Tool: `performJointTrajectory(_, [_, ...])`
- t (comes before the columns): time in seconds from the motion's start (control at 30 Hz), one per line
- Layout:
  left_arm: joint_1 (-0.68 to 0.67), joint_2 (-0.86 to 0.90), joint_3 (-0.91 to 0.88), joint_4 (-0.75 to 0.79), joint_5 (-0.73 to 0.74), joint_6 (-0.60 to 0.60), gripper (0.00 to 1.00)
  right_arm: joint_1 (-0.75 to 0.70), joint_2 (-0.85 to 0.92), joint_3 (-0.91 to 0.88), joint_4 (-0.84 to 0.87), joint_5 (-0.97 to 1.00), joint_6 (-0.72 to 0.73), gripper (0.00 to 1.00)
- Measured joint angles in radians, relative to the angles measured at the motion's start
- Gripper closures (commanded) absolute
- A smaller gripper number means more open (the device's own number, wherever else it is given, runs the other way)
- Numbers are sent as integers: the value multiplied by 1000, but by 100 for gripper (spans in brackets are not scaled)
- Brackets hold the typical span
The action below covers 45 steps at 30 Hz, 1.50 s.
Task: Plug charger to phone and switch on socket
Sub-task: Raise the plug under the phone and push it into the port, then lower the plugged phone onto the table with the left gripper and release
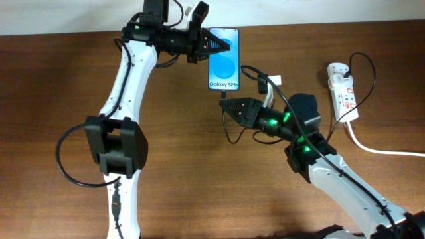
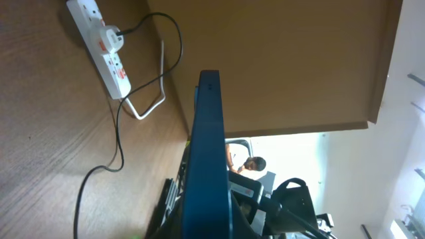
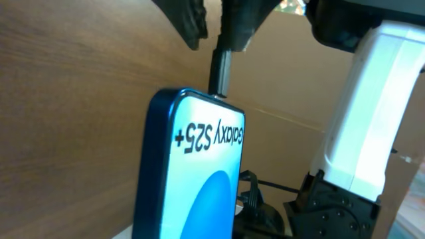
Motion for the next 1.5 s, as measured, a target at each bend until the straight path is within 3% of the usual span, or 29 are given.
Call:
performJointTrajectory(0.17, [2,0,0,-3,2,0,100,-13,0,0,5,12,2,78])
performJointTrajectory(0.37, [18,0,0,-3,-24,4,100,-13,0,0,6,16,1,55])
performJointTrajectory(0.63, [32,0,-34,-23,-170,72,100,-13,0,0,-25,10,-26,40])
performJointTrajectory(0.93, [31,0,-250,-90,-351,160,100,-84,0,0,-237,15,-122,39])
performJointTrajectory(1.3, [31,0,-285,-177,-677,272,100,-142,0,0,-371,35,-180,39])
performJointTrajectory(1.5, [31,36,-294,-172,-723,275,100,-142,0,0,-423,50,-183,38])
